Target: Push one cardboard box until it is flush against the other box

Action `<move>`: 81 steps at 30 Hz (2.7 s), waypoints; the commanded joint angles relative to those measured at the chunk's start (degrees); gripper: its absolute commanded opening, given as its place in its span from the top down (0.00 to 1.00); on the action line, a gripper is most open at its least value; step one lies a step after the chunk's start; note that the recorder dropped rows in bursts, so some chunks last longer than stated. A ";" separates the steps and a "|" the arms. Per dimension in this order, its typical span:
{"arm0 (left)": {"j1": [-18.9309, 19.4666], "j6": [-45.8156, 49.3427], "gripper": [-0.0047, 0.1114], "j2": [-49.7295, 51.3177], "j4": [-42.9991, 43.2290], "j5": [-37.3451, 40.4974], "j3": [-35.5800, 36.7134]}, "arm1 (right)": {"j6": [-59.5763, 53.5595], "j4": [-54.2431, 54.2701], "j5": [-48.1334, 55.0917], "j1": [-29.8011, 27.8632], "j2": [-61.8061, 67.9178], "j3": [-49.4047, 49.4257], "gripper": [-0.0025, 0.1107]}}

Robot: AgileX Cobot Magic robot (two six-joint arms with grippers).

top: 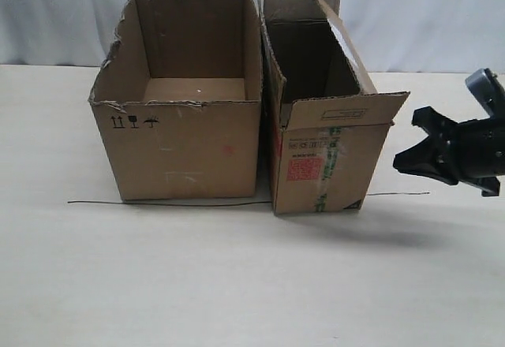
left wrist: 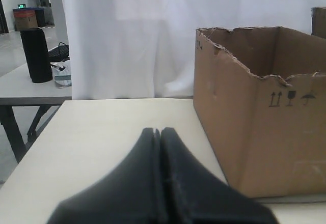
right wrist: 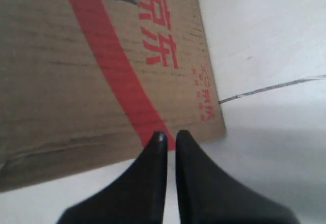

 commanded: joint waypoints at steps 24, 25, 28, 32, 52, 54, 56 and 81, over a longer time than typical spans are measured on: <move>0.00 -0.21 0.96 -0.15 0.06 -0.33 0.14 | 12.48 -18.78 -1.53 1.47 -8.27 -4.01 0.93; 0.00 -0.21 0.96 -0.15 0.06 -0.33 0.14 | 15.45 -21.12 -0.96 2.01 -10.50 -3.26 0.93; 0.00 -0.21 0.96 -0.15 0.06 -0.33 0.14 | 16.29 -22.58 -1.27 4.89 -15.98 0.50 0.93; 0.00 -0.21 0.96 -0.15 0.06 -0.33 0.14 | 17.00 -22.07 -6.09 11.40 -18.91 6.61 0.93; 0.00 -0.21 0.96 -0.15 0.06 -0.33 0.14 | 17.97 -19.39 -19.07 18.83 -6.09 -0.41 0.93; 0.00 -0.21 0.96 -0.15 0.06 -0.33 0.14 | 17.97 -19.39 -20.12 18.83 -6.09 -0.49 0.93; 0.00 -0.21 0.96 -0.15 0.06 -0.33 0.14 | 17.97 -19.39 -20.24 18.83 -6.09 -0.49 0.93; 0.00 -0.21 0.96 -0.15 0.06 -0.33 0.14 | 21.06 -17.43 -13.99 18.83 -7.95 -0.49 0.93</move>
